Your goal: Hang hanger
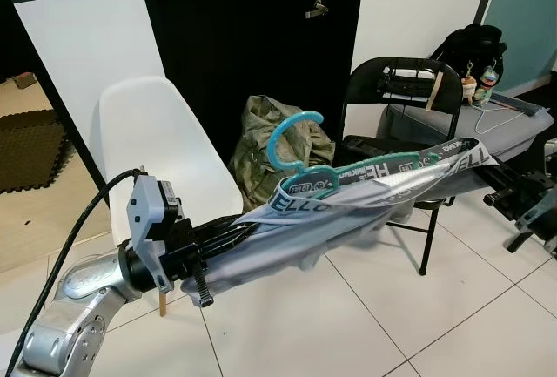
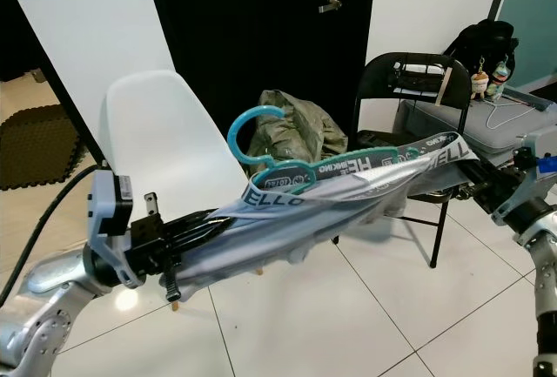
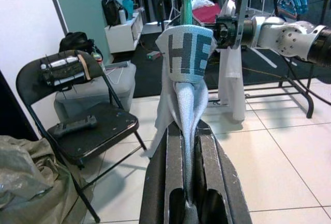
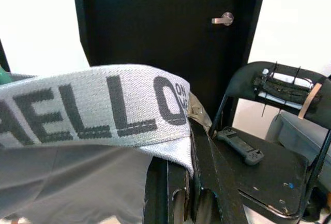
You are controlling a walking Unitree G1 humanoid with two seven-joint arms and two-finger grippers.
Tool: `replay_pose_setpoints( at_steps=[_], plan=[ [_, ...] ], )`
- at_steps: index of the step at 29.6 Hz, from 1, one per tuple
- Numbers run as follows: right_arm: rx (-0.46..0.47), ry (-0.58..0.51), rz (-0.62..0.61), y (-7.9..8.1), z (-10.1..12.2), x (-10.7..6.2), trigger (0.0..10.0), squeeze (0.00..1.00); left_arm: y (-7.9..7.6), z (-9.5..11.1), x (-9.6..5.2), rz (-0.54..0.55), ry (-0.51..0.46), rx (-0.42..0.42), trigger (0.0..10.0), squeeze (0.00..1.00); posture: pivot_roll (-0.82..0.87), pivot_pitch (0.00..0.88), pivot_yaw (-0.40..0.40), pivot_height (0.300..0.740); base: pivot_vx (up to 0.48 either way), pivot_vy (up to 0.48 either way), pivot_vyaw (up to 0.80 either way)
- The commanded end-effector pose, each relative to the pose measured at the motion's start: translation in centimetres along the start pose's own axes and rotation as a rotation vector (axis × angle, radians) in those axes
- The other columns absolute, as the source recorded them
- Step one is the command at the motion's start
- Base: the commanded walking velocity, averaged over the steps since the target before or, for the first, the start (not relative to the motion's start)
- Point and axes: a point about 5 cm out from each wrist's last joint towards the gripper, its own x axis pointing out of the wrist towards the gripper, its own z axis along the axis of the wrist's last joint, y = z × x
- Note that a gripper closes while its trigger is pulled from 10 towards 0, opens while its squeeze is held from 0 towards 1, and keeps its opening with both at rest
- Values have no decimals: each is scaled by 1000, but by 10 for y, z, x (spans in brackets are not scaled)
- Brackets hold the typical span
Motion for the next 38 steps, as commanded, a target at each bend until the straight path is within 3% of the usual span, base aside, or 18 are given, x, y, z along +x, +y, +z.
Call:
replay_pose_setpoints(
  at_steps=[1, 16, 19, 29, 31, 35, 38],
  plan=[
    [-24, -4, 2, 0, 2, 2, 0, 0, -3, 1, -2, -33, 14, -7, 10000, 0, -19, 0, 22, 740, 0, 0, 0],
    [-75, -118, 62, 3, 35, 16, 0, 0, -9, -17, -3, -81, 185, 29, 10000, 0, -19, 0, 24, 740, 0, 0, 0],
    [-107, -116, 165, 15, 40, 19, 0, 0, -3, -16, -1, -31, 170, 48, 10000, 0, -19, 0, 23, 740, 0, 0, 0],
    [-173, -74, 281, 37, 39, 29, 0, 0, 5, -17, 3, 25, 165, 75, 10000, 0, -22, 0, 25, 740, 0, 0, 0],
    [-222, -52, 369, 56, 40, 35, 0, 0, 6, -19, 7, 37, 169, 80, 10000, 0, -25, 0, 24, 740, 0, 0, 0],
    [-261, -29, 401, 60, 42, 38, 0, 0, 9, -21, 8, 71, 181, 88, 10000, 0, -20, 0, 19, 740, 0, 0, 0],
    [-303, 15, 393, 54, 45, 39, 0, 0, 15, -25, 5, 138, 220, 105, 10000, 0, -20, 0, 13, 740, 0, 0, 0]
  ],
)
